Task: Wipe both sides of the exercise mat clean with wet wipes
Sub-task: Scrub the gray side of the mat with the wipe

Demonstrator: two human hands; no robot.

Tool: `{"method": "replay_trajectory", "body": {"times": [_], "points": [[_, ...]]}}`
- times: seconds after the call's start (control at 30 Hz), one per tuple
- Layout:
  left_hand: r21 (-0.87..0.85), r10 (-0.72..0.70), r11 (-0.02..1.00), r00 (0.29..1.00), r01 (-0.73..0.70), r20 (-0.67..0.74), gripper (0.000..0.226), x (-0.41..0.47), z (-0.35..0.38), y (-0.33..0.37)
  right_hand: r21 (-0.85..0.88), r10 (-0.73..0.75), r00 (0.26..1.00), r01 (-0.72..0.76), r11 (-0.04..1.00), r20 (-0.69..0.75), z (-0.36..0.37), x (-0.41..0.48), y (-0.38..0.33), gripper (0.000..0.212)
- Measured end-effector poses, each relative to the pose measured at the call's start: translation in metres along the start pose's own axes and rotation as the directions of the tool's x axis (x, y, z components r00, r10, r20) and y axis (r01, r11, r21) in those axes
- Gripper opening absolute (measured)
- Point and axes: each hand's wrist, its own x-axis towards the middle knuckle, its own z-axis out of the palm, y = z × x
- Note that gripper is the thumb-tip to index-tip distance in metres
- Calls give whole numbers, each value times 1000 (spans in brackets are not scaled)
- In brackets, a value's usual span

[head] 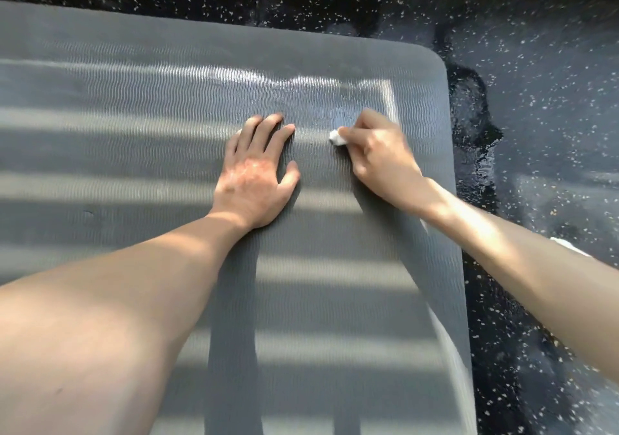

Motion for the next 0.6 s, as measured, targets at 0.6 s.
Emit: {"method": "replay_trajectory", "body": {"times": [0.6], "points": [[-2, 8, 1000, 1000, -8, 6, 59, 1, -2, -1, 191, -58, 984, 25, 981, 168, -7, -126, -52, 17]]}}
